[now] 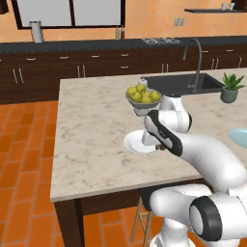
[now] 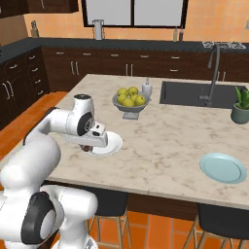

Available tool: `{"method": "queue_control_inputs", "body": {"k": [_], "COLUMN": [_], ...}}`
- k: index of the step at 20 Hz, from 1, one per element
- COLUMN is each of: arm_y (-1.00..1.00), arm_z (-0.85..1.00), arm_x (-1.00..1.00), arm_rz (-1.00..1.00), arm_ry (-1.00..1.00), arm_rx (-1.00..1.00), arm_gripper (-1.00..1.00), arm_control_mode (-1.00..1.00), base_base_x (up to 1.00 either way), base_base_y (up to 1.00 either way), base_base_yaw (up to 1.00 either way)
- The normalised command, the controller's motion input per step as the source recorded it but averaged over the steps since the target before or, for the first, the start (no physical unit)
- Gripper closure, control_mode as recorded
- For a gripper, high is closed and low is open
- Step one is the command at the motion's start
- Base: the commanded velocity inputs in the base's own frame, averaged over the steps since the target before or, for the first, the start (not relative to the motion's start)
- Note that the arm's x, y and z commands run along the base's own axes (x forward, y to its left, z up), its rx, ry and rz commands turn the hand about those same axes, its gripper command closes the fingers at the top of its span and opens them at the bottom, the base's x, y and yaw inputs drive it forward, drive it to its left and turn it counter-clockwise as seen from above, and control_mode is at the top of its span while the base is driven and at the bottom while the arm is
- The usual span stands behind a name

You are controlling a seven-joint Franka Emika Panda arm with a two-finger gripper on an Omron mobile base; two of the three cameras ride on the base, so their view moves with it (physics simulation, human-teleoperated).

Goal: Pick the chicken drumstick and bell pepper from their plates and place them in the bowl. Then put the bowl in the fridge.

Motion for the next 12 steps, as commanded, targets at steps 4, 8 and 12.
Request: {"method": "queue_control_inputs", "body": {"k": [4, 8, 12], "arm_y": [0.00, 0.00, -0.03], "arm_z": [0.54, 0.32, 0.39], "arm_x": [-0.72, -0.66, -0.46], "arm_rz": [0.00, -0.01, -0.06], "arm_ry": [-0.07, 0.00, 0.00], "arm_rx": [0.00, 0.00, 0.00], "arm_gripper": [1.00, 1.00, 1.00], "arm_control_mode": [-1.00, -1.00, -1.00], "base_base_x": [0.00, 0.00, 0.00], "base_base_y": [0.00, 0.00, 0.00], "base_base_yaw": [0.00, 0.00, 0.00]}}
